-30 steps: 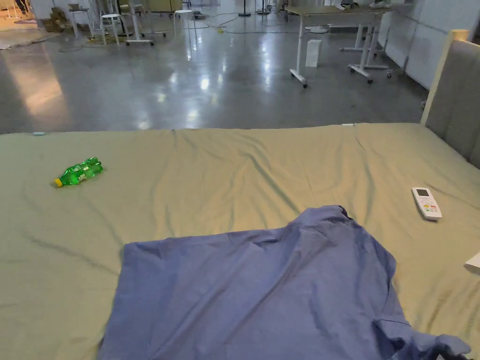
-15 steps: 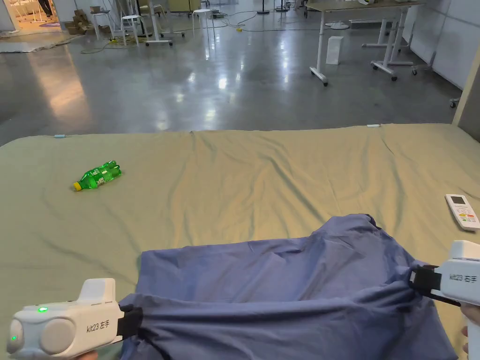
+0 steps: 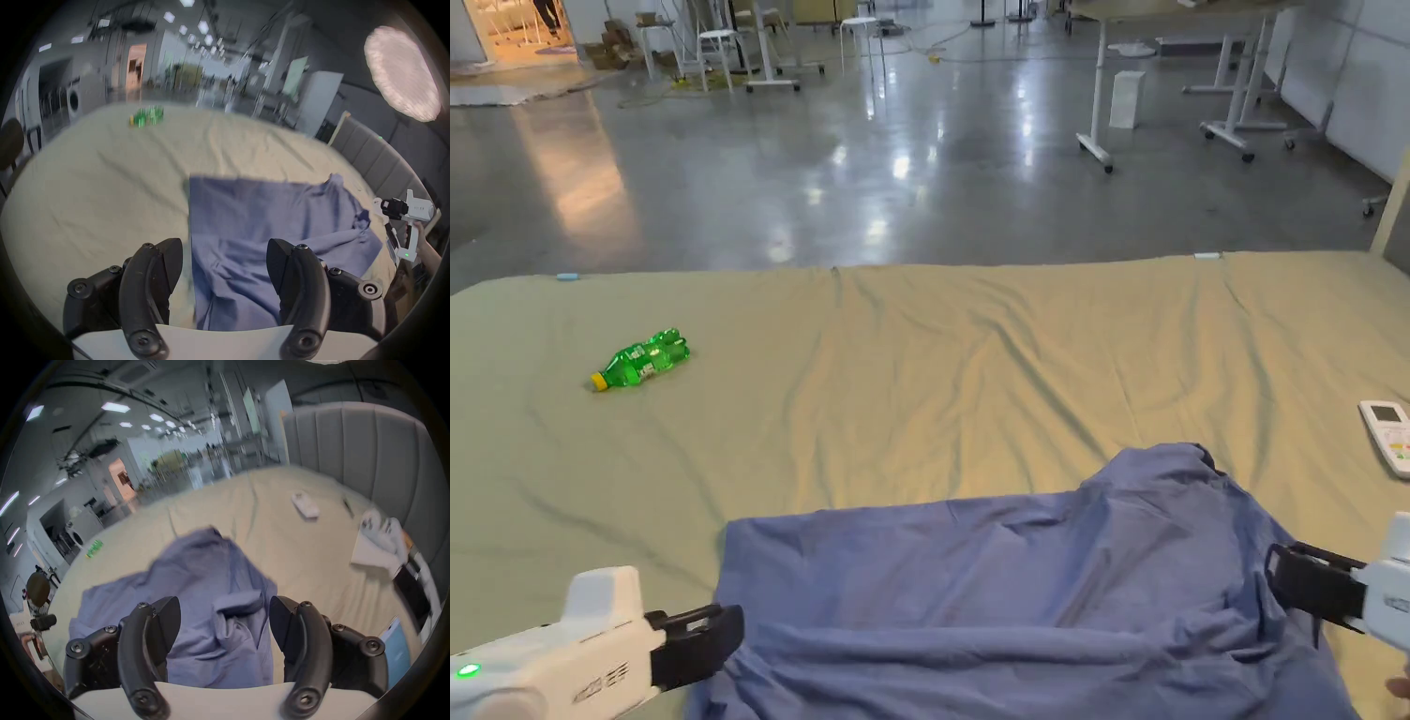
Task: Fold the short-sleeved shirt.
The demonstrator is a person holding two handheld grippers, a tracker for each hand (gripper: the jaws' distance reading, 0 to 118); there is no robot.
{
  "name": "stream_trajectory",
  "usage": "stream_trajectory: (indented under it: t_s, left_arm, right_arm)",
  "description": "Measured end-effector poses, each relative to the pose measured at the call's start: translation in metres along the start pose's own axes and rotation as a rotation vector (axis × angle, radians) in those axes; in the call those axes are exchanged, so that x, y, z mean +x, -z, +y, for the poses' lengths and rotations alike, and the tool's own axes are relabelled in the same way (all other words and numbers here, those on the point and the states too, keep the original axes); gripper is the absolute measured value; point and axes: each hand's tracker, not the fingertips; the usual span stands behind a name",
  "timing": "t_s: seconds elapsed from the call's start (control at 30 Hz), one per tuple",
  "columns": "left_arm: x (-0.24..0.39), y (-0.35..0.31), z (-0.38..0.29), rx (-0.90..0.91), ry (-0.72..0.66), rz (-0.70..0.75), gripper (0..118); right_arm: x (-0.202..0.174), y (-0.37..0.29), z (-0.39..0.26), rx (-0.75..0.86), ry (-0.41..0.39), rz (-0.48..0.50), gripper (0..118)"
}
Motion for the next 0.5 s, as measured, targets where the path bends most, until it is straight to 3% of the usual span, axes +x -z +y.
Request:
stream_trajectory:
  t_s: [0.17, 0.37, 0.4, 0.43, 0.5]
  left_arm:
    - [0.041, -0.125, 0.024, 0.310, 0.127, -0.039, 73]
    - [0.113, -0.218, 0.028, 0.528, 0.336, 0.081, 69]
    - [0.122, -0.226, 0.025, 0.544, 0.335, 0.089, 62]
    - [0.129, -0.232, 0.022, 0.540, 0.322, 0.082, 50]
    - [0.140, -0.240, 0.015, 0.534, 0.277, 0.076, 19]
  right_arm:
    - [-0.010, -0.106, 0.017, 0.310, -0.065, 0.114, 79]
    - [-0.075, -0.223, 0.005, 0.548, -0.215, 0.049, 80]
    - [-0.082, -0.235, 0.002, 0.595, -0.271, 0.037, 80]
    - [-0.086, -0.238, -0.005, 0.549, -0.238, 0.041, 79]
    - [-0.097, -0.251, -0.016, 0.543, -0.271, 0.032, 75]
